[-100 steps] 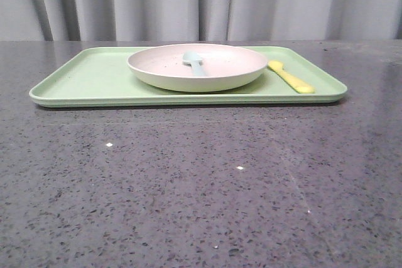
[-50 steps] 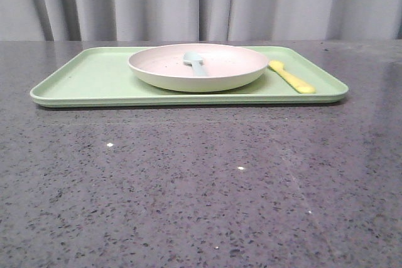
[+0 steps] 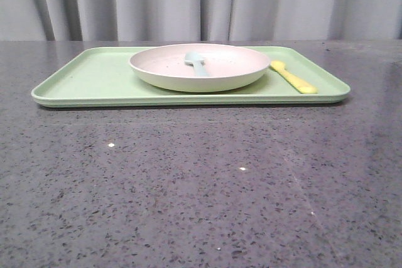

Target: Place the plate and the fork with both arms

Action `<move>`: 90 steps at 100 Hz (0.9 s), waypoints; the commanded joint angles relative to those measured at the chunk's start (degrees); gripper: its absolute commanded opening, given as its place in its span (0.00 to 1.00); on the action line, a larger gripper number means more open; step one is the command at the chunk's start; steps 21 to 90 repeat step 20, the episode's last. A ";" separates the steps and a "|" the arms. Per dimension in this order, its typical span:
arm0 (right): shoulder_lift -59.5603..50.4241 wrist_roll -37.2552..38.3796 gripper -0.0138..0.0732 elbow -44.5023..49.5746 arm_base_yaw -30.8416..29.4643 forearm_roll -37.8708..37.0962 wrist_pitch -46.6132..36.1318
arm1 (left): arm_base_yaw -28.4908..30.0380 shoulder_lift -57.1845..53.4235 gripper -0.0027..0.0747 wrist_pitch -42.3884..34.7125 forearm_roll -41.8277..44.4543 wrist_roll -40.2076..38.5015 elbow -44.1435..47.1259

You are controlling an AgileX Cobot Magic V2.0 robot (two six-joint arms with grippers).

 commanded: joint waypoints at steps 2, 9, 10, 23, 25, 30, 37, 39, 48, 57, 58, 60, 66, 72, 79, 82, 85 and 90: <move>-1.48 -0.61 0.08 -0.33 -0.25 -0.27 -4.63 | 0.14 -1.80 0.01 -4.39 -0.23 -0.47 0.75; -1.48 -0.61 0.08 -0.33 -0.25 -0.27 -4.63 | 0.14 -1.80 0.01 -4.39 -0.23 -0.47 0.75; -1.48 -0.61 0.08 -0.33 -0.25 -0.27 -4.63 | 0.14 -1.80 0.01 -4.39 -0.23 -0.47 0.75; -1.48 -0.61 0.08 -0.33 -0.25 -0.27 -4.63 | 0.14 -1.80 0.01 -4.39 -0.23 -0.47 0.75; -1.48 -0.61 0.08 -0.33 -0.25 -0.27 -4.63 | 0.14 -1.80 0.01 -4.39 -0.23 -0.47 0.75; -1.48 -0.61 0.08 -0.33 -0.25 -0.27 -4.63 | 0.14 -1.80 0.01 -4.39 -0.23 -0.47 0.75; -1.48 -0.61 0.08 -0.33 -0.25 -0.27 -4.63 | 0.14 -1.80 0.01 -4.39 -0.23 -0.47 0.75; -1.48 -0.61 0.08 -0.33 -0.25 -0.27 -4.63 | 0.14 -1.80 0.01 -4.39 -0.23 -0.47 0.75; -1.48 -0.61 0.08 -0.33 -0.25 -0.27 -4.63 | 0.14 -1.80 0.01 -4.39 -0.23 -0.47 0.75; -1.48 -0.61 0.08 -0.33 -0.25 -0.27 -4.63 | 0.14 -1.80 0.01 -4.39 -0.23 -0.47 0.75; -1.48 -0.61 0.08 -0.33 -0.25 -0.27 -4.63 | 0.14 -1.80 0.01 -4.39 -0.23 -0.47 0.75; -1.48 -0.61 0.08 -0.33 -0.25 -0.27 -4.63 | 0.14 -1.80 0.01 -4.39 -0.23 -0.47 0.75; -1.48 -0.61 0.08 -0.33 -0.25 -0.27 -4.63 | 0.14 -1.80 0.01 -4.39 -0.23 -0.47 0.75; -1.48 -0.61 0.08 -0.33 -0.25 -0.27 -4.63 | 0.14 -1.80 0.01 -4.39 -0.23 -0.47 0.75; -1.48 -0.61 0.08 -0.33 -0.25 -0.27 -4.63 | 0.14 -1.80 0.01 -4.39 -0.23 -0.47 0.75; -1.48 -0.61 0.08 -0.33 -0.25 -0.27 -4.63 | 0.14 -1.80 0.01 -4.39 -0.23 -0.47 0.75; -1.48 -0.61 0.08 -0.33 -0.25 -0.27 -4.63 | 0.14 -1.80 0.01 -4.39 -0.23 -0.47 0.75; -1.48 -0.61 0.08 -0.33 -0.25 -0.27 -4.63 | 0.14 -1.80 0.01 -4.39 -0.23 -0.47 0.75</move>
